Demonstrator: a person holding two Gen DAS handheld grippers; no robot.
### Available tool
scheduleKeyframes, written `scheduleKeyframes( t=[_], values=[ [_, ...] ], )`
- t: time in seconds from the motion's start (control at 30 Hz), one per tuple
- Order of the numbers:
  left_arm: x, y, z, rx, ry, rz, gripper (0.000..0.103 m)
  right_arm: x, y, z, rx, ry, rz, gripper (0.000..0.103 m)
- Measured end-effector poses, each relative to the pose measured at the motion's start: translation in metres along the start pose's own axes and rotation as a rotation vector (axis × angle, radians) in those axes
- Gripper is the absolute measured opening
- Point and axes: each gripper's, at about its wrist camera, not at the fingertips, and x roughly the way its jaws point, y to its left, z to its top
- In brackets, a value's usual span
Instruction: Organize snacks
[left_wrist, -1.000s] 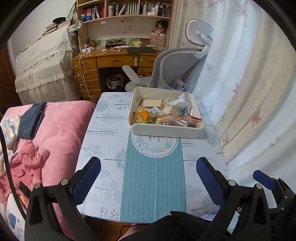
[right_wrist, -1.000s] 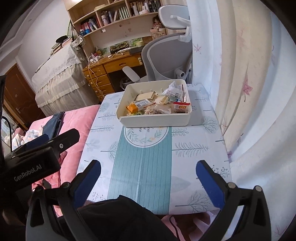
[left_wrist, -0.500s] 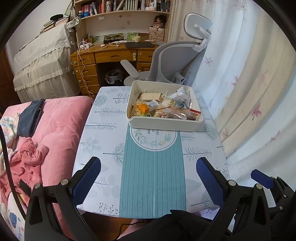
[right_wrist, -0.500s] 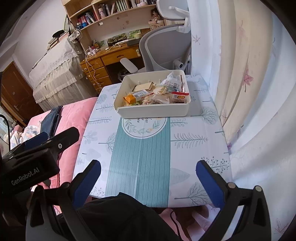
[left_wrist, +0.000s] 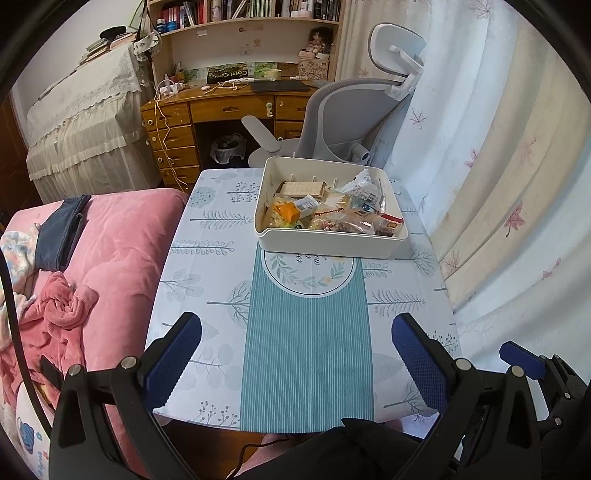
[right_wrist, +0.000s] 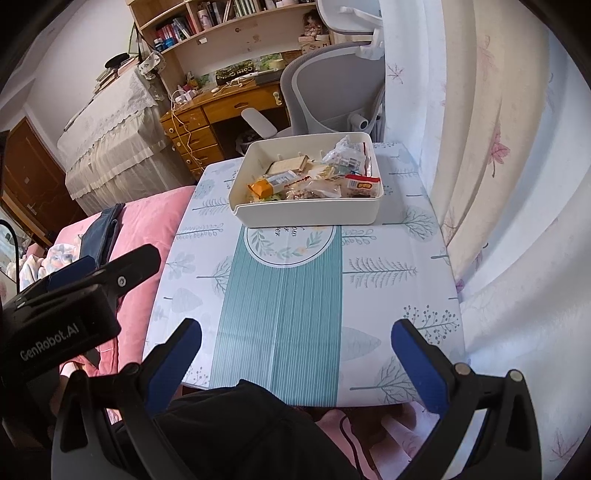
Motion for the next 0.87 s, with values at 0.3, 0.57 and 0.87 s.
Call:
scheduleKeyframes(
  t=[0.3, 0.57, 0.87],
  values=[
    [-0.0011, 0.0014, 0.0017, 0.002, -0.001, 0.003, 0.102, -0.0003, 0.0013, 0.0007, 0.003, 0.004, 0.000, 0.103],
    [-0.0022, 0.0039, 0.0017, 0.005, 0.001, 0.005, 0.102, 0.0010, 0.0006, 0.0024, 0.005, 0.007, 0.002, 0.103],
    [-0.0013, 0.0005, 0.0033, 0.003, -0.001, 0.006, 0.102, 0.0022, -0.0001, 0.0031, 0.009, 0.012, 0.005, 0.103]
  ],
)
